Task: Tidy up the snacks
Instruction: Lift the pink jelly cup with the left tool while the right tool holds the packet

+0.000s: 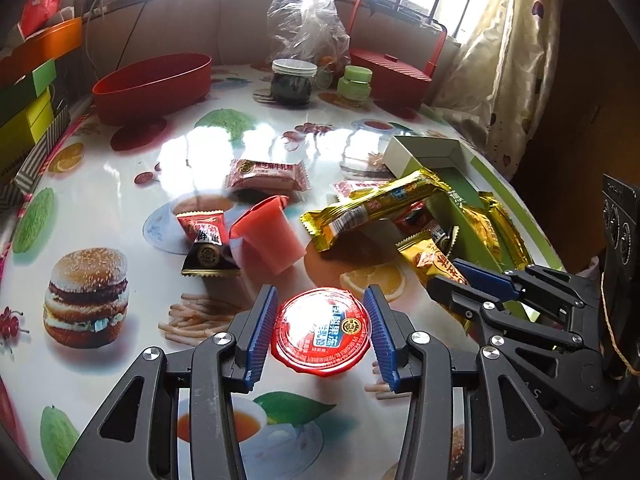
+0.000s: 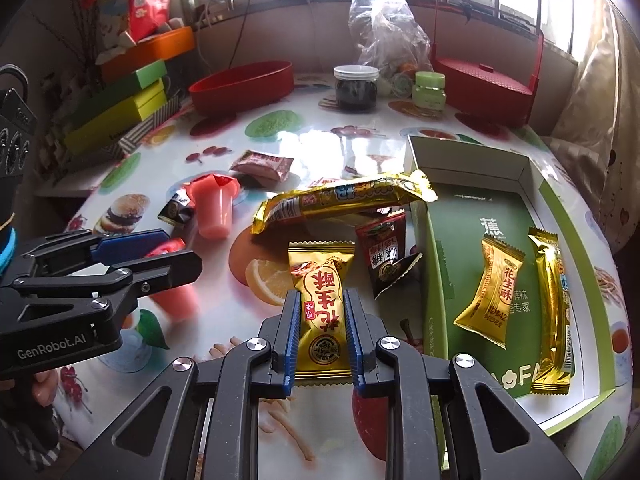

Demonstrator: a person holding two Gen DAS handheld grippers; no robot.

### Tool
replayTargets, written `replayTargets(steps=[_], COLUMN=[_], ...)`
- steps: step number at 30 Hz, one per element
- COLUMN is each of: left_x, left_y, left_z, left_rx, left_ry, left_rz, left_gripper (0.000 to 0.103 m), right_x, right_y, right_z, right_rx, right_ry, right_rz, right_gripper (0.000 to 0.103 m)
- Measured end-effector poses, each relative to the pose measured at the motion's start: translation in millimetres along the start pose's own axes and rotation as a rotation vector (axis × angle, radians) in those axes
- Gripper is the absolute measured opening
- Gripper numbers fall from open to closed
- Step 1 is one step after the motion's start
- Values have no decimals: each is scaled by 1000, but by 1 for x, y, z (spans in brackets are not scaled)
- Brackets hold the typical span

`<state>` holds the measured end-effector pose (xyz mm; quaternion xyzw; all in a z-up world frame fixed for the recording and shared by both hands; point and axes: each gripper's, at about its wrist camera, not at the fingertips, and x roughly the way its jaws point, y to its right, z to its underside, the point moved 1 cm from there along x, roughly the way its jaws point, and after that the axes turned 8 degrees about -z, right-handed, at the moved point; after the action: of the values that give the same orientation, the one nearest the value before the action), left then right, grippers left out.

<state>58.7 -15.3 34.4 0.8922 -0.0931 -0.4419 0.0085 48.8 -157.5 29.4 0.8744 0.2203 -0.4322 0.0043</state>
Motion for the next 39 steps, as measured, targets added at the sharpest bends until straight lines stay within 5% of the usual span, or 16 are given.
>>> replayTargets(steps=[3,9,11,13,19,21,32,39], left_x=[0,5,5,8,18,26,30,28], left_y=[3,5,8,9,3,3,28,28], left_z=[-1,2,2,2,5,6,9,9], left_rx=[10,11,24,27,-12,-44,68,81], left_ry=[-2,-29,-30,-38,-65,-113,-96,-92], left_rz=[13,29,16,5,21,69,-37,-51], left_gripper=[24,24,28,45,60,61,61,51], right_x=[-2,-4,-4,-5,-5,-5,-6,-7], right_y=[0,1,1,2,2,2,6,8], right_z=[0,0,1,1,2,3,6,6], right_rx=[-2,4,5,8,9,10,31,37], right_ry=[7,13,15,15,13,12,15,23], right_rz=[-1,-7,-8,-9,-11,-12,-14,-19], right_gripper=[20,20,20,20,20,20,20,20])
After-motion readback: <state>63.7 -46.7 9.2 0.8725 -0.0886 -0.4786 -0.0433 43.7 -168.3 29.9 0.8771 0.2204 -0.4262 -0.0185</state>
